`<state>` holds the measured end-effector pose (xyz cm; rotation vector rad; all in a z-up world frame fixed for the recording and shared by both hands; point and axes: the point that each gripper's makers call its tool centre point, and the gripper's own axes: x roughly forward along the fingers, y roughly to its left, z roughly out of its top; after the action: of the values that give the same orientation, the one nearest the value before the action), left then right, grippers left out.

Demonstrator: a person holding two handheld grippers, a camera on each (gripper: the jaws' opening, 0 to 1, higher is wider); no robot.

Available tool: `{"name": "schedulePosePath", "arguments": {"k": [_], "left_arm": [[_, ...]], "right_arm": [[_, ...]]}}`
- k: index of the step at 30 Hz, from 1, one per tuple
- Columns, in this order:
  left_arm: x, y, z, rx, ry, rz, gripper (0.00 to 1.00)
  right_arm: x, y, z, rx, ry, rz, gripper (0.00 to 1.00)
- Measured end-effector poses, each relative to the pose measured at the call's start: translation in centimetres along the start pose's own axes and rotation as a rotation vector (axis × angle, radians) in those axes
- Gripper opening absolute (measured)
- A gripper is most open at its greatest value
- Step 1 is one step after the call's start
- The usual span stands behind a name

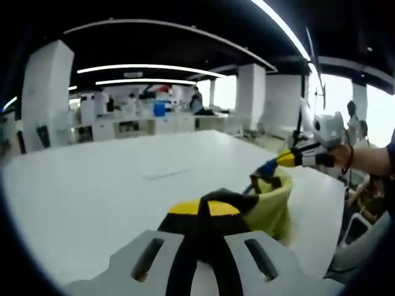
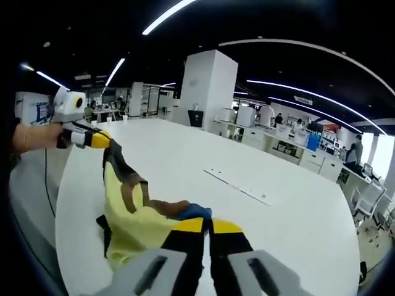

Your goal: Fold the garment on the visible template until the final outline fits inside the template.

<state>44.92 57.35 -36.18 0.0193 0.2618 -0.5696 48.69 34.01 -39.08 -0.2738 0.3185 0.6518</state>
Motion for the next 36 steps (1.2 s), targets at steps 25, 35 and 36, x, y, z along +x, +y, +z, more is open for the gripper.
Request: {"name": "schedulePosePath", "arguments": {"k": [25, 35, 36], "left_arm": [[4.9, 6.8, 3.9, -0.028, -0.018, 0.091, 0.00], [9.7, 9.7, 1.3, -0.040, 0.023, 0.112, 0.00], [10.0, 9.7, 1.1, -0.025, 0.027, 0.123, 0.00]], "right_arm": [[4.1, -5.7, 3.4, 0.068, -0.038, -0.100, 0.00], [8.2, -8.5, 2.2, 0.167, -0.011, -0.126, 0.00], [8.7, -8.8, 2.1, 0.180, -0.011, -0.130, 0.00]]}}
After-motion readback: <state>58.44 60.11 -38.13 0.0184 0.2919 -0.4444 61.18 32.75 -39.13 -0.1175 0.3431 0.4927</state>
